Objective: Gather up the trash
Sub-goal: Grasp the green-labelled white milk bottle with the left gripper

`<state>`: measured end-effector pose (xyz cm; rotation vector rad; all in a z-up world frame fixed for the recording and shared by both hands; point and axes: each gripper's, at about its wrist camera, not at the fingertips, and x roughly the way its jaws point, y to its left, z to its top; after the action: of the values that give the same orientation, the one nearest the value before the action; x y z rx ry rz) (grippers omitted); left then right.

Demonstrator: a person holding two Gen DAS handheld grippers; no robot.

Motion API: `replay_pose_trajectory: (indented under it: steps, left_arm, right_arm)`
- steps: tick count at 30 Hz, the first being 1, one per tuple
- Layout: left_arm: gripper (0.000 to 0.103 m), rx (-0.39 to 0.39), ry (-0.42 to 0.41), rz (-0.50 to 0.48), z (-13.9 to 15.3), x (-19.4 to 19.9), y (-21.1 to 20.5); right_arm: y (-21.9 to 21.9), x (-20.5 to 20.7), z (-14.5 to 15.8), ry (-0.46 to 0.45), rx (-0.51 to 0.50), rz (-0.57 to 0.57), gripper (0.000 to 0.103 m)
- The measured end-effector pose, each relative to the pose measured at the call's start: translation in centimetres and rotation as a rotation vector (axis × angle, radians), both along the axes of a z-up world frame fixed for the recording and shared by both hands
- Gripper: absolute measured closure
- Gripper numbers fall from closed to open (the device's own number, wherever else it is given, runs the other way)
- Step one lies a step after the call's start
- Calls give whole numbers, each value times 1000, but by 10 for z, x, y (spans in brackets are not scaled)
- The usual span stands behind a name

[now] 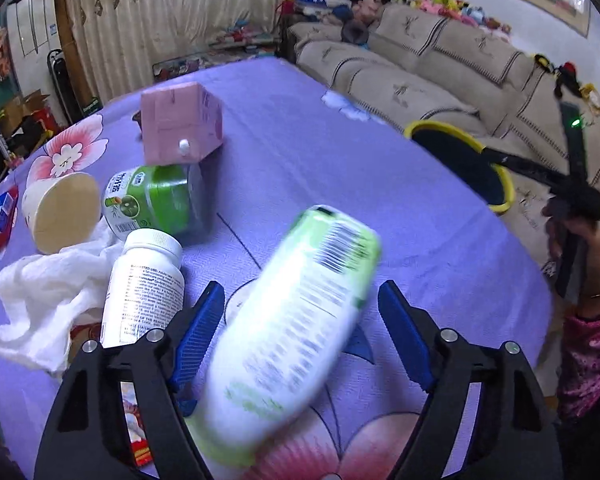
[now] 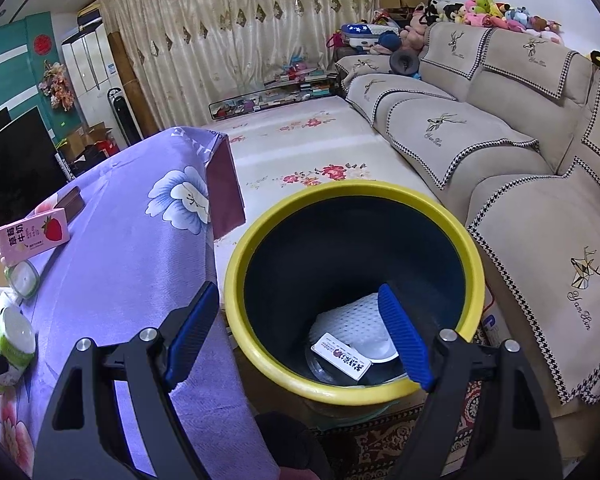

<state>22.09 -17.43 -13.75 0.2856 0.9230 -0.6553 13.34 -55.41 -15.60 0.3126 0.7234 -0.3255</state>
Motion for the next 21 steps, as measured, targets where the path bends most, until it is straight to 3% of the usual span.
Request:
replay_pose_trajectory:
  steps: [9,13,17,21]
  left_arm:
    - [24,183,-42,-165,-2,0,-38]
    - [25,249,7,-230,-2,4,-57]
    - [39,317,39,-246,-3,12,-69]
    - [43,345,55,-272,0,11,-72]
  right_arm:
    - [-1,0,2,9,-7,10,26]
    - [-1,0,6,3,-7,18,26]
    - [0,-1,7,3,-6,29,26]
    - [-2,-3,9,-4,-1,29,26]
